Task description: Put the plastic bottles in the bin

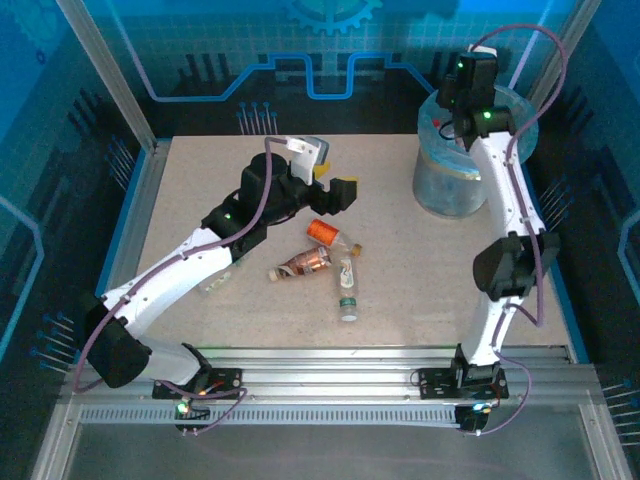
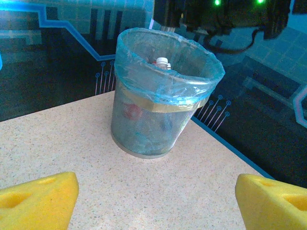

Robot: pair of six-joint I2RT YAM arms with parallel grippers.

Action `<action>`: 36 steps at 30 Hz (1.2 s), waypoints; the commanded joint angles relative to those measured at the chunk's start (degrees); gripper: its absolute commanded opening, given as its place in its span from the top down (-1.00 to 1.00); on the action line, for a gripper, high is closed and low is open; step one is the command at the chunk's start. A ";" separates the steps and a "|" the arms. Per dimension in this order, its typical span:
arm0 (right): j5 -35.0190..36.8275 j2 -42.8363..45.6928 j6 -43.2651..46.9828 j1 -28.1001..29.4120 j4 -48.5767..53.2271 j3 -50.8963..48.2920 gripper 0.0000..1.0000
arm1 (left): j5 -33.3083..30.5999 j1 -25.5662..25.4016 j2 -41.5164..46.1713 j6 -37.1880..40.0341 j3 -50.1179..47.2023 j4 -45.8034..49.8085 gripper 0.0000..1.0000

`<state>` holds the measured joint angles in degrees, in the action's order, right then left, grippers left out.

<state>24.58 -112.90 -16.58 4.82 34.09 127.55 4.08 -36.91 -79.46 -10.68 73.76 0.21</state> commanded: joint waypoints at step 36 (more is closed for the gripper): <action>-11.48 -3.32 1.20 -6.78 21.04 -4.65 0.06 | 1.35 0.71 -3.14 -4.42 -0.43 -1.25 -0.71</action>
<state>12.78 -117.32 -16.67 -0.82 51.88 125.64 4.34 -36.53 -81.71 -13.67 73.76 0.16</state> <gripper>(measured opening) 0.474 0.858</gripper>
